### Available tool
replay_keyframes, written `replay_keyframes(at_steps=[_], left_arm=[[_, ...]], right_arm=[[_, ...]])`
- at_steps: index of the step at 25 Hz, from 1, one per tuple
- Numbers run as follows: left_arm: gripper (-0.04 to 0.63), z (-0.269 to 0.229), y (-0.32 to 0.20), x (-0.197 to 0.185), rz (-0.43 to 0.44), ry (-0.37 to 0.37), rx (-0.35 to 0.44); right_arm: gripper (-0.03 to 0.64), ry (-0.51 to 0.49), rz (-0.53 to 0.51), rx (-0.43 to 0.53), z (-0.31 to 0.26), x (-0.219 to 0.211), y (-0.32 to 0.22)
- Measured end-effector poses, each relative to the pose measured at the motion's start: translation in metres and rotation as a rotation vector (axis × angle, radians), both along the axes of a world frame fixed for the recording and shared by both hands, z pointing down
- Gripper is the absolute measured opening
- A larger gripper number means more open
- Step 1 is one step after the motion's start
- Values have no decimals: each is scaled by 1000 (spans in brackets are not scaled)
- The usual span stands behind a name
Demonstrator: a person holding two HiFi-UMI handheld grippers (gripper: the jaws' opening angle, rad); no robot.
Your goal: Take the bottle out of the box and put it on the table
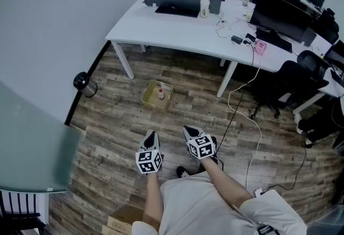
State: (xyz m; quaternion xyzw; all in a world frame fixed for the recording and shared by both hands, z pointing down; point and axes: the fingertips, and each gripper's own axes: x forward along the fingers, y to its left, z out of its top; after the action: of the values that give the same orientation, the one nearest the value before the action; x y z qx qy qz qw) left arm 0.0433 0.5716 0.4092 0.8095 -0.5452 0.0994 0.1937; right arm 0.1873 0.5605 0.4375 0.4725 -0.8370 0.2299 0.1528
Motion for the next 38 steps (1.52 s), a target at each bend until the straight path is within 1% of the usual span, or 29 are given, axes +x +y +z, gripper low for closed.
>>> replay_keyframes(at_steps=[2,4,8,11,15,19,23,27,32,35,38], left_arm=[[15,0,3,0,11,-29,3],[15,-1,4,1,19,-38,7],[15,-3,2,4,12,-18,15],[15,-1,-2,6,1,-9,16],[15,1,-10,6,-7,-12,11],[15,1,-22,-6,-27,-24,8],[15,8,-43,-24,-54,-37,-6],[15,14,-78,-41,-73,-49,-21],[15,14,-134,-54,-86,-39,-34],[15,16,-165,-51,-71,-41,-36],[15,13,-191,-46,-53,-59,-40]], right_arm=[[40,3,-4,6,-2,-2,1],[38,6,-4,13,-5,-3,0],[40,21,-11,20,-8,0,1],[40,31,-14,5,-1,5,0],[40,-11,23,-9,2,13,-13],[40,-43,24,-9,4,4,-32],[40,-82,-6,-9,6,-19,-62],[40,-100,-38,18,3,-37,-101],[40,-102,-28,29,-5,-39,-161],[40,-79,-33,29,-6,-36,-195],[40,-89,-9,25,-11,-30,-228]])
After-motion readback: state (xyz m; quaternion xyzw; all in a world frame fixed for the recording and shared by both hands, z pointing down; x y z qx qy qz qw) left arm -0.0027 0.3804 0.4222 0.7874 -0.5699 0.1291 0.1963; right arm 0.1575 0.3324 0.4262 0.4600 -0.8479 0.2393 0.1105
